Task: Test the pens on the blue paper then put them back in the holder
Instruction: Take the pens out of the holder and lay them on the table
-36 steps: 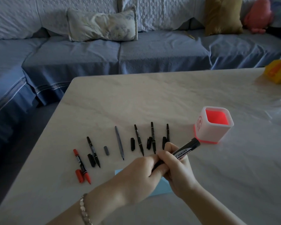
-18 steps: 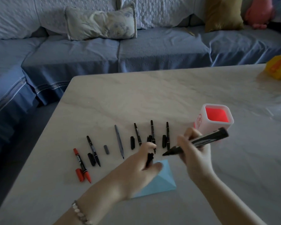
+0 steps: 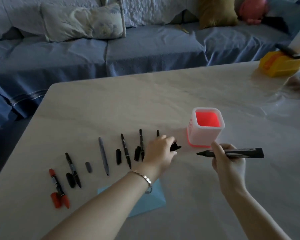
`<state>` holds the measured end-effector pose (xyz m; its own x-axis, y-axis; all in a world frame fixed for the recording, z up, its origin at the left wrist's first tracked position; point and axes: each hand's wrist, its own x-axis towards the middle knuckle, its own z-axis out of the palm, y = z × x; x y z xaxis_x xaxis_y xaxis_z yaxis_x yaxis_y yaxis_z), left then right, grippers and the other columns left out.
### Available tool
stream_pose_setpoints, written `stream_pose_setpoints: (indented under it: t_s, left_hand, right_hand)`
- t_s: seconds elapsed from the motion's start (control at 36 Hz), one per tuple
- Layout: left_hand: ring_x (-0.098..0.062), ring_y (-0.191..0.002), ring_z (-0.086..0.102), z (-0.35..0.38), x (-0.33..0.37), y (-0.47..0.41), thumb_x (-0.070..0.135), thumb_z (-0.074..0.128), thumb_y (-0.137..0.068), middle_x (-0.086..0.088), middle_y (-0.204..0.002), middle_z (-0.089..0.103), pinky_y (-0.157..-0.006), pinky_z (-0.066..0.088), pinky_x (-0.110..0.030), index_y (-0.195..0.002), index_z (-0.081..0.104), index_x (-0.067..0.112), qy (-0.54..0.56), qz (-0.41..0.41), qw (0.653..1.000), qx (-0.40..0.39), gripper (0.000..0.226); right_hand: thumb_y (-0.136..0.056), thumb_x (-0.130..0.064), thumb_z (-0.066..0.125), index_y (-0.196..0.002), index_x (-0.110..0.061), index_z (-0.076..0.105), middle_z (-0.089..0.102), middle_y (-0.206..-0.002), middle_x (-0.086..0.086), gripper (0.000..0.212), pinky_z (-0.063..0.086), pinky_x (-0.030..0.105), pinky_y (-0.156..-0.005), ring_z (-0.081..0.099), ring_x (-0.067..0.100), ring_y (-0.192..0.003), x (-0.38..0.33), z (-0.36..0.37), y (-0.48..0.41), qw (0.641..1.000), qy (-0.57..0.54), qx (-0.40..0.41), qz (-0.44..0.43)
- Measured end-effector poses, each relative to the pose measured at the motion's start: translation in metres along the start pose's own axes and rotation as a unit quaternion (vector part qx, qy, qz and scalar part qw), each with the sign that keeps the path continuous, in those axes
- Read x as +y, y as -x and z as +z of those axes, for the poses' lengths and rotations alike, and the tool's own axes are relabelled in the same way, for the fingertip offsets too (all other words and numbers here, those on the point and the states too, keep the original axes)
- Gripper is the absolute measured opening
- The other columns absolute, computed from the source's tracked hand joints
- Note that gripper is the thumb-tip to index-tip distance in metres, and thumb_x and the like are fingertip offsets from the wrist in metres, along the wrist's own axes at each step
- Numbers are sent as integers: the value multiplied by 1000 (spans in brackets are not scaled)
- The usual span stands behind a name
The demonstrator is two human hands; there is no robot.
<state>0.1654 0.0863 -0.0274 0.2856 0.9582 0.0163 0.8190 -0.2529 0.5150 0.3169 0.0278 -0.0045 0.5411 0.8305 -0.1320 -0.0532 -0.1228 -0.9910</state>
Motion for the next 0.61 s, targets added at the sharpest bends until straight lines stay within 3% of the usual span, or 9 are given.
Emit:
stream_pose_setpoints:
  t_s: [0.11, 0.19, 0.31, 0.36, 0.47, 0.53, 0.61]
  left_hand:
    - [-22, -113, 48, 18, 1, -16, 25, 63, -84, -4, -117, 60, -96, 30, -31, -114, 56, 14, -96, 23, 994, -41, 33]
    - [-22, -110, 49, 22, -5, -15, 26, 66, -81, -3, -111, 61, -93, 33, -31, -106, 60, 12, -82, 9, 995, -65, 30]
    - [-21, -112, 47, 8, -11, 3, 33, 64, -83, -3, -115, 59, -95, 35, -31, -115, 57, 13, -59, 19, 996, -56, 38]
    - [-18, -111, 48, -6, -19, 25, 37, 58, -87, 1, -115, 59, -95, 34, -28, -115, 58, 15, -39, 32, 999, -10, 36]
    - [-12, -94, 55, -25, -59, 89, 36, 45, -84, 2, -96, 66, -83, 36, -19, -95, 67, 15, -61, 68, 991, 93, 32]
    - [-9, -96, 51, -27, -84, 123, 42, 39, -86, 2, -102, 66, -85, 44, -20, -99, 65, 18, -87, 35, 991, 93, 37]
    - [-15, -109, 46, -24, -111, 164, 58, 16, -92, -4, -118, 62, -85, 50, -33, -113, 53, 24, -142, -19, 989, 30, 55]
  right_hand:
    - [-85, -11, 58, -67, -9, 51, 36, -34, -10, 19, 24, 15, -36, 29, 4, -34, 9, 0, -2, 1000, 1, -4, 18]
    - [-83, -8, 58, -64, -9, 49, 35, -36, -8, 21, 24, 14, -35, 29, 5, -33, 13, 3, -1, 1000, 7, -10, 29]
    - [-83, -6, 57, -59, -12, 45, 32, -32, -11, 28, 22, 14, -33, 27, 3, -31, 15, 9, 3, 999, 6, -19, 41]
    - [-84, -7, 57, -59, -12, 45, 32, -31, -10, 28, 22, 14, -33, 27, 3, -31, 15, 11, 7, 999, 14, -28, 39]
    - [-85, -8, 56, -58, -13, 45, 33, -34, -11, 30, 23, 13, -33, 27, 3, -32, 20, 17, 17, 998, 31, -53, 35]
    - [-85, -8, 57, -58, -13, 46, 33, -32, -11, 29, 24, 13, -34, 27, 3, -32, 24, 23, 23, 996, 38, -66, 35]
    - [-86, -10, 58, -59, -13, 48, 34, -32, -10, 28, 24, 14, -34, 28, 4, -33, 28, 33, 33, 994, 59, -81, 32]
